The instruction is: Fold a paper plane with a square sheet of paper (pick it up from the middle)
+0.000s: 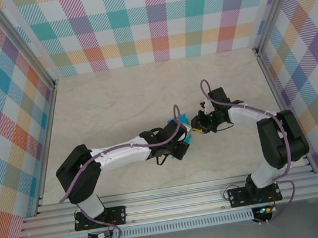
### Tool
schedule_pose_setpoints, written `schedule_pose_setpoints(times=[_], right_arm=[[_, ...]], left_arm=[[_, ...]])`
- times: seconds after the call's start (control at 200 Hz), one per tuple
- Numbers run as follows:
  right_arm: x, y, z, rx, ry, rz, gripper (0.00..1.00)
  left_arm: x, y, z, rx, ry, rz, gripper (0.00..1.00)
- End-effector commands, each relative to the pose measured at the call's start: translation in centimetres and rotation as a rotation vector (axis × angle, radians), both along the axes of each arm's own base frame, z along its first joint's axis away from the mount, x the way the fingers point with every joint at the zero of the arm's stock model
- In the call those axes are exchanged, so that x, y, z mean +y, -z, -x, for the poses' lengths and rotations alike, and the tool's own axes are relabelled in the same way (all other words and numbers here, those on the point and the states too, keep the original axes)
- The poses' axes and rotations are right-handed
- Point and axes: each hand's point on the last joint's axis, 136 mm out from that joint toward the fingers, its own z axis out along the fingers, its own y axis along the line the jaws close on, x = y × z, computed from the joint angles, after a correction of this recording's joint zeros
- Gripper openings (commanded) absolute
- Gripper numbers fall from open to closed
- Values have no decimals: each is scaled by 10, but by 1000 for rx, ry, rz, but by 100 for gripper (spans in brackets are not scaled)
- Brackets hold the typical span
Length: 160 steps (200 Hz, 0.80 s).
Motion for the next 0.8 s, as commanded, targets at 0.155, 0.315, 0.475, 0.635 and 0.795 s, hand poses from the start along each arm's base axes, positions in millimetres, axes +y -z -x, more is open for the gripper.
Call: schedule_pose_setpoints(times=[0.155, 0.315, 0.475, 0.635, 0.795], right_arm=[[23, -11, -18, -29, -48, -79, 15], [33, 0, -18, 10, -74, -92, 15], [39, 14, -17, 56, -91, -94, 15], [40, 28, -16, 86, -96, -81, 15], [33, 45, -16, 106, -99, -14, 16]], left_arm=[[-4, 8, 8, 129, 23, 36, 0], [-4, 16, 4, 170, -2, 52, 0], [-1, 24, 4, 211, -31, 68, 0], [-3, 22, -1, 236, -47, 122, 0], [1, 28, -5, 291, -75, 138, 0]])
